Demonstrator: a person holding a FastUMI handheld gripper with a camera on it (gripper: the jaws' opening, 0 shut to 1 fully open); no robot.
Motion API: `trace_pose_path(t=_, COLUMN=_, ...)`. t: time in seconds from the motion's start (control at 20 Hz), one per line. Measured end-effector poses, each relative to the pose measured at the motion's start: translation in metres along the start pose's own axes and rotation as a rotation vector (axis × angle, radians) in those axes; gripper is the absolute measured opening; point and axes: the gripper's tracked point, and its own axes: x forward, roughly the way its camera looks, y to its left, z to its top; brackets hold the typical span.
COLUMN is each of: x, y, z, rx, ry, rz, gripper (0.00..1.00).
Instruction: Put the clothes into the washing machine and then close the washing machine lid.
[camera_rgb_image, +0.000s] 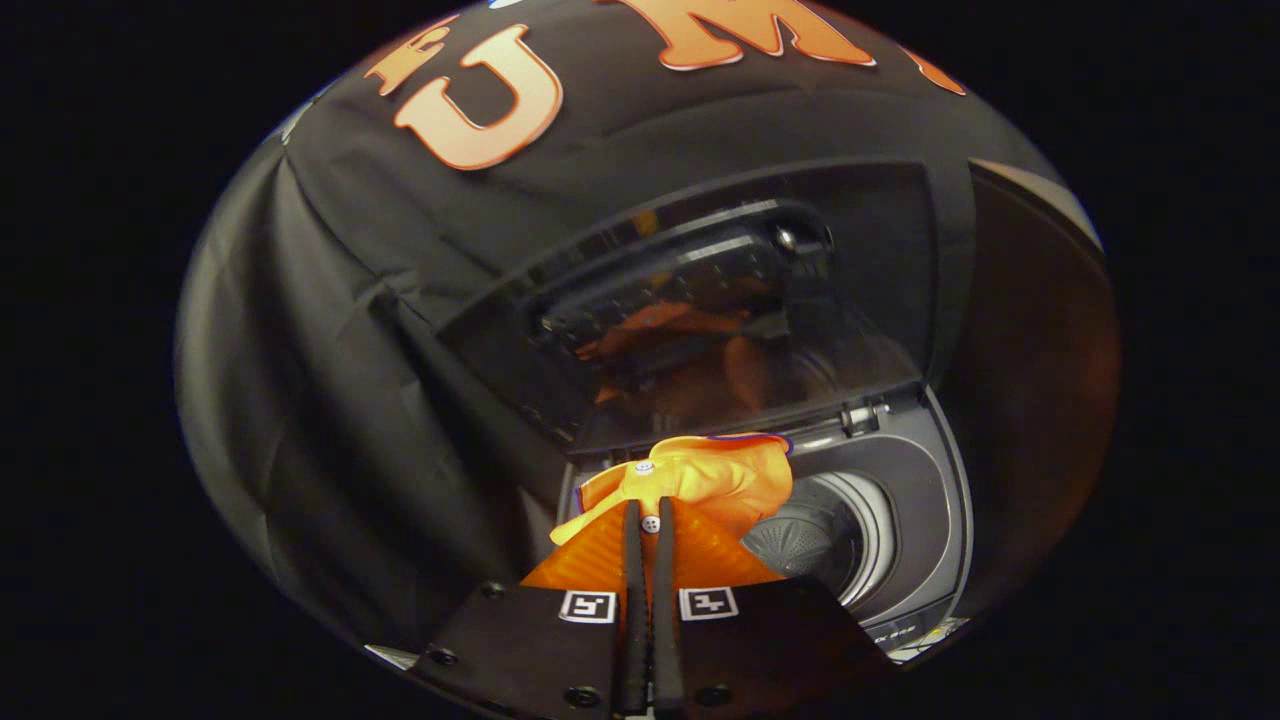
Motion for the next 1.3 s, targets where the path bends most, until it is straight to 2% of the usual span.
trace_pose_path(t=0.55, x=0.076, y=-0.053, z=-0.06, rx=-0.008, ry=0.152, rz=-0.163, gripper=0.1)
trace_pose_path(t=0.95, x=0.085, y=-0.06, z=-0.076, rx=-0.026, ry=0.187, rz=-0.202, gripper=0.1)
trace_pose_path(t=1.3, x=0.077, y=-0.074, z=-0.071, rx=-0.105, ry=0.175, rz=-0.256, gripper=0.54)
